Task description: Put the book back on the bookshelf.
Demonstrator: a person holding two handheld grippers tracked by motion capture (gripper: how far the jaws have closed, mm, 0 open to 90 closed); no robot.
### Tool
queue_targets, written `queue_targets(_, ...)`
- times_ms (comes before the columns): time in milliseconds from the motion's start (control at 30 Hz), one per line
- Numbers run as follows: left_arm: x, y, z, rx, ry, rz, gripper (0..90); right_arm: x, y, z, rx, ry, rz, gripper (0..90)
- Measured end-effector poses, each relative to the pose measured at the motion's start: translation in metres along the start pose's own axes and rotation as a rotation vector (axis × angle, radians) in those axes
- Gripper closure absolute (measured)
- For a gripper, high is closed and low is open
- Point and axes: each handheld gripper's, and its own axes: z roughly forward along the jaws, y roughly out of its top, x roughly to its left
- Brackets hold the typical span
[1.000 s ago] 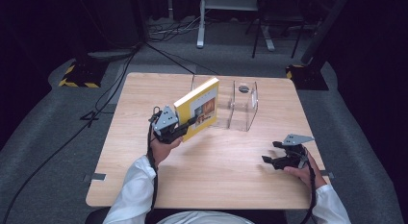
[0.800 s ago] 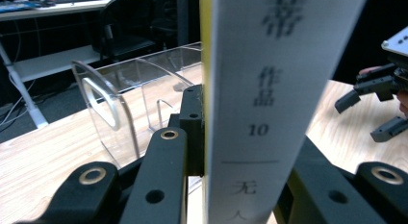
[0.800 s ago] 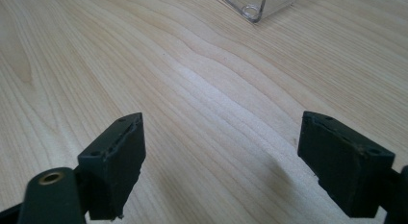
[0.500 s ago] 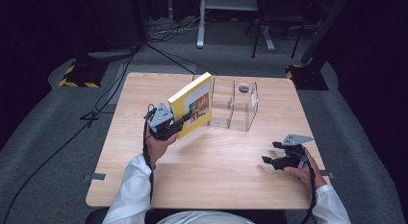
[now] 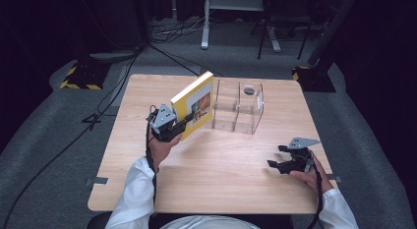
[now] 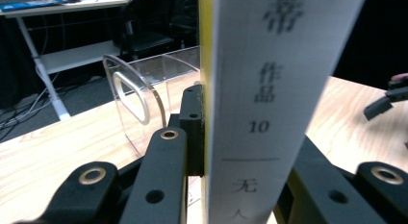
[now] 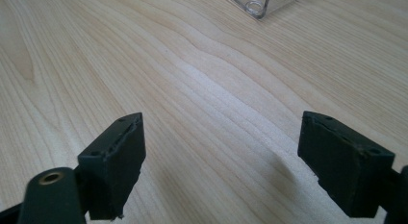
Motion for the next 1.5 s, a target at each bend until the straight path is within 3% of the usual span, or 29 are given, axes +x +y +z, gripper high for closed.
queue_targets(700, 0.002, -0.001, 0.028, 0.005, 0.059, -0.022, 76.0, 0.001, -0.001, 0.002, 0.017, 0.013, -0.004, 17.4)
queue_targets(1167, -0.004, -0.006, 0.047, 0.012, 0.143, -0.020, 76.0, 0.001, -0.002, 0.004, 0.029, 0.017, -0.007, 17.4)
queue_targets(1267, -0.005, -0.006, 0.050, 0.001, 0.157, -0.041, 76.0, 0.001, -0.002, 0.004, 0.032, 0.020, -0.010, 17.4)
queue_targets(1500, -0.007, -0.005, 0.061, 0.002, 0.211, -0.043, 76.0, 0.002, -0.002, 0.006, 0.043, 0.024, -0.020, 17.4)
